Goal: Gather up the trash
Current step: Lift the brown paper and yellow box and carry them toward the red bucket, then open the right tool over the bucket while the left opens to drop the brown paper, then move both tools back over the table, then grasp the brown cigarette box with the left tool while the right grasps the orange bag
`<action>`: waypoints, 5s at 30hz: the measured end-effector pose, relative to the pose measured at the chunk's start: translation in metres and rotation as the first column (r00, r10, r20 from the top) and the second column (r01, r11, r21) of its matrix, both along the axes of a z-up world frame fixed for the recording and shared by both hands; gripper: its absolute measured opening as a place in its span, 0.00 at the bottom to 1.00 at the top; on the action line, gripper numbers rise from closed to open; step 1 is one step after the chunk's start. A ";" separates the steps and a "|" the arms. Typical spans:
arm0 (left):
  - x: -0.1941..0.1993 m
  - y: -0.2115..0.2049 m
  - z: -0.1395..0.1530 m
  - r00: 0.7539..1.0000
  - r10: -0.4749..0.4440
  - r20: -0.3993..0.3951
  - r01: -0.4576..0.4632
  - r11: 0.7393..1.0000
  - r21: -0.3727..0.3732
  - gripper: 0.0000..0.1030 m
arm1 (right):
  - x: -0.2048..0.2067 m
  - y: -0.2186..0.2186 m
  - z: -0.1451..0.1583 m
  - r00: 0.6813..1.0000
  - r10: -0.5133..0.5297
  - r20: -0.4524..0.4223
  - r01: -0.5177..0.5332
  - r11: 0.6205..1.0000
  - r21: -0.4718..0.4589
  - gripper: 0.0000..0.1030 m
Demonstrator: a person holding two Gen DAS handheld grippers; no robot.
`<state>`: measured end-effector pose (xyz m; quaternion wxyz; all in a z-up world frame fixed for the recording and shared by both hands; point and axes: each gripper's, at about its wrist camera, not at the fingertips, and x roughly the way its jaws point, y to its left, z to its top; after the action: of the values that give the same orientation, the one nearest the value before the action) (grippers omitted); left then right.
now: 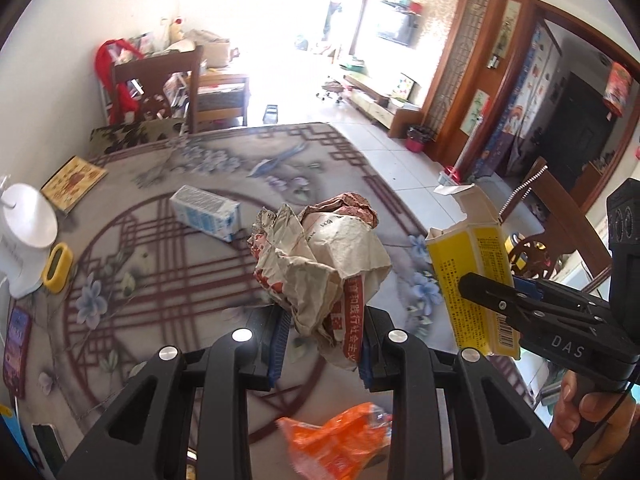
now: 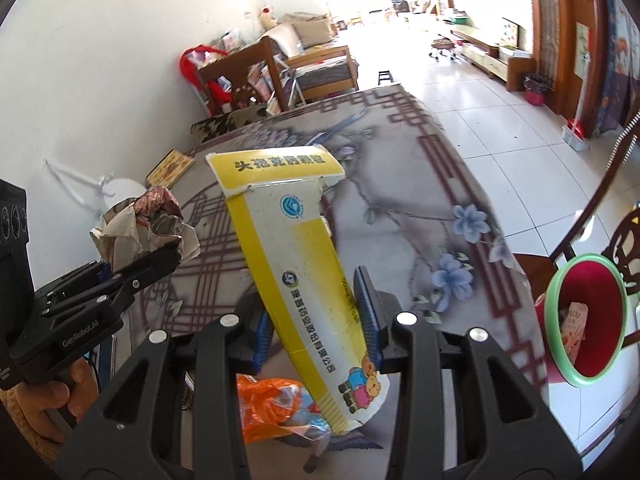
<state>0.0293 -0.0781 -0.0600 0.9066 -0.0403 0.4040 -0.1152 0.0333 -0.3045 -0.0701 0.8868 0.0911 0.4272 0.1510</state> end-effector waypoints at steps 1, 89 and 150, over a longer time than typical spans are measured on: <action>0.000 -0.005 0.001 1.000 -0.005 0.001 0.005 1.000 0.002 0.25 | 0.000 -0.006 0.000 1.000 -0.007 -0.001 0.007 1.000 0.002 0.35; 0.039 -0.247 0.007 0.936 -0.352 -0.007 0.350 0.933 -0.084 0.71 | -0.024 -0.286 -0.020 0.829 -0.559 -0.005 0.554 0.822 -0.128 0.91; -0.088 0.156 -0.158 0.833 0.161 -0.529 -0.246 0.965 -0.095 0.77 | -0.047 0.091 -0.128 0.927 0.064 -0.368 -0.115 0.986 -0.118 0.53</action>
<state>-0.0586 0.0781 -0.2181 0.7655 -0.1847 0.6154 -0.0346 -0.0136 -0.2132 -0.1981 0.7888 0.0364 0.5969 0.1420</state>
